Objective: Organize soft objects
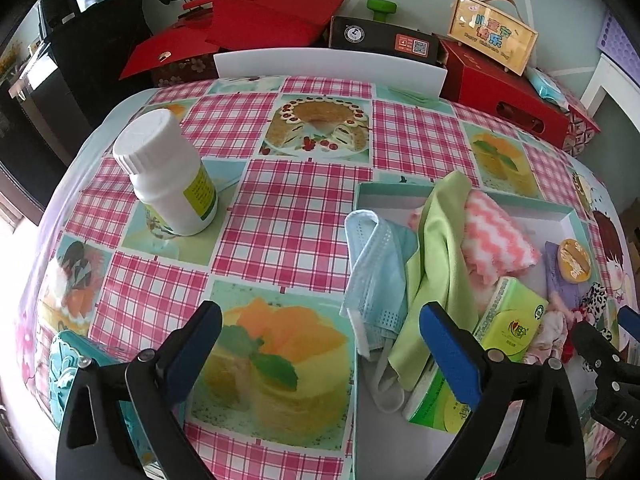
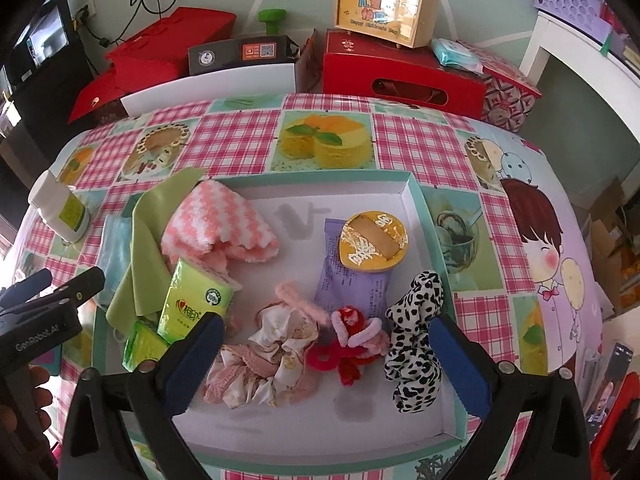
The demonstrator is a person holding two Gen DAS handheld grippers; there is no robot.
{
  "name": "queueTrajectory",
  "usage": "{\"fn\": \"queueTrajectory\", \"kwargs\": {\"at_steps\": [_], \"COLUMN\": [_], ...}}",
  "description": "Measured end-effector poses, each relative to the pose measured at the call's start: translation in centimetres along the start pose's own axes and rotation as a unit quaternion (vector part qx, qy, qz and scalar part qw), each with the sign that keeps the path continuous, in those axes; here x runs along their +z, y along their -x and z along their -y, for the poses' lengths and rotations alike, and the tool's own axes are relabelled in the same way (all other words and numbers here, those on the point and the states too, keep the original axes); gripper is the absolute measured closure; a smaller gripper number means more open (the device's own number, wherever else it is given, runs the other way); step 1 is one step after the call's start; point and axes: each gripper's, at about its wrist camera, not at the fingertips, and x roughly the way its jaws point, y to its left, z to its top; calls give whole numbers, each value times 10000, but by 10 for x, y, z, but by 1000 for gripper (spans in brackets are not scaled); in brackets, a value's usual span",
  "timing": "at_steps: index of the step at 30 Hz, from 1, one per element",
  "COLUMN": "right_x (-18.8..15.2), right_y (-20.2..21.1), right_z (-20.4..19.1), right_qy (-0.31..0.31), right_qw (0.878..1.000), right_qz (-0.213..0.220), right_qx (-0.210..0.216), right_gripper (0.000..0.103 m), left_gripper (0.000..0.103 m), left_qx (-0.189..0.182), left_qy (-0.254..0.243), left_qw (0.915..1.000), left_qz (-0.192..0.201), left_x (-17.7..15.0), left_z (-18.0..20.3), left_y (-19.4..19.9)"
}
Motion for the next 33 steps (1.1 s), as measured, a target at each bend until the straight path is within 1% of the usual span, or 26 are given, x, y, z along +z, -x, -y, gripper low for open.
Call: {"fn": "queueTrajectory", "kwargs": {"at_steps": [13, 15, 19, 22, 27, 33], "right_x": [-2, -5, -14, -22, -37, -55], "right_y": [19, 22, 22, 24, 32, 42], "right_z": [-12, -15, -20, -24, -27, -27], "right_qy": [43, 50, 96, 124, 115, 101], "right_qw": [9998, 9997, 9997, 9997, 9996, 9996], "right_qz": [198, 243, 198, 190, 223, 227], "right_qx": [-72, -81, -78, -103, -100, -114], "right_gripper": [0, 0, 0, 0, 0, 0], "left_gripper": [4, 4, 4, 4, 4, 4], "left_qx": [-36, -44, -47, 6, 23, -51], "left_qy": [-46, -29, 35, 8, -26, -46], "left_qw": [9996, 9995, 9993, 9989, 9990, 9989], "left_qz": [277, 300, 366, 474, 439, 460], "left_x": [2, 2, 0, -5, -17, -35], "left_z": [-4, -6, -10, -11, -16, -21], "left_y": [25, 29, 37, 44, 49, 60]}}
